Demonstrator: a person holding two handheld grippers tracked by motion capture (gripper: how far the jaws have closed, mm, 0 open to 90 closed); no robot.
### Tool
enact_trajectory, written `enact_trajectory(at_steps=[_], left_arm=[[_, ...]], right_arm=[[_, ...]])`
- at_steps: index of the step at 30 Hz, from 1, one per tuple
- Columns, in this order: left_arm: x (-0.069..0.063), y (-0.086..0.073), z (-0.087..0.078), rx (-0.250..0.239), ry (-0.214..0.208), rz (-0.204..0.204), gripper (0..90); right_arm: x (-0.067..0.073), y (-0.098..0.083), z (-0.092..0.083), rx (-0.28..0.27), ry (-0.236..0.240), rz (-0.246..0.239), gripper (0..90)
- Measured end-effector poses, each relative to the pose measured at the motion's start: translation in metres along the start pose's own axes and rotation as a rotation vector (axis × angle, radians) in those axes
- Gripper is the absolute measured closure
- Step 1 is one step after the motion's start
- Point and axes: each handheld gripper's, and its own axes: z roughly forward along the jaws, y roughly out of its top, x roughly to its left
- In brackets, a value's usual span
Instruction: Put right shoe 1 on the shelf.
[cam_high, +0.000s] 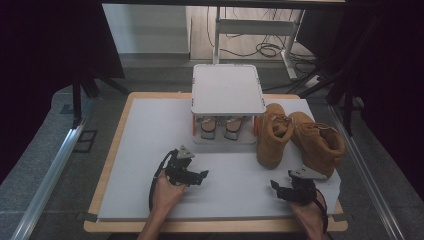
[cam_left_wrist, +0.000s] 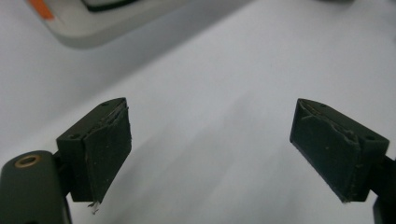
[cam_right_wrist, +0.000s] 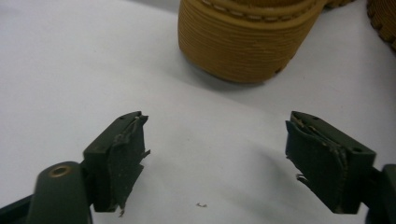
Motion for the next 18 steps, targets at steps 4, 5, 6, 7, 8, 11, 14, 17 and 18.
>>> enact_trajectory(at_steps=[4, 5, 6, 7, 8, 11, 14, 17, 18], left_arm=[[0.003, -0.014, -0.004, 0.018, 0.001, -0.012, 12.6], [0.004, -0.017, -0.005, 0.019, 0.003, -0.016, 12.6], [0.004, -0.017, -0.005, 0.019, 0.003, -0.016, 12.6], [0.005, -0.02, -0.006, 0.021, 0.005, -0.02, 12.6], [0.007, -0.026, -0.008, 0.026, 0.009, -0.029, 12.6], [0.009, -0.035, -0.01, 0.03, 0.015, -0.035, 12.6], [0.01, -0.039, -0.013, 0.016, 0.025, -0.034, 12.9], [0.009, -0.04, -0.014, 0.021, 0.041, -0.015, 13.3], [0.009, -0.04, -0.014, 0.021, 0.041, -0.015, 13.6]], right_arm=[[-0.002, 0.003, -0.003, -0.009, 0.033, 0.015, 27.2], [-0.002, 0.004, -0.003, -0.013, 0.032, 0.015, 27.5], [-0.002, 0.004, -0.003, -0.013, 0.032, 0.015, 27.5], [-0.002, 0.004, -0.004, -0.016, 0.038, 0.024, 27.6], [-0.002, 0.006, -0.004, -0.023, 0.042, 0.03, 28.7], [-0.001, 0.008, -0.004, -0.035, 0.055, 0.032, 33.6], [0.001, 0.013, -0.005, -0.046, 0.066, 0.021, 37.4], [0.003, 0.018, -0.004, -0.05, 0.068, 0.014, 40.9], [0.003, 0.018, -0.004, -0.05, 0.068, 0.014, 40.9]])
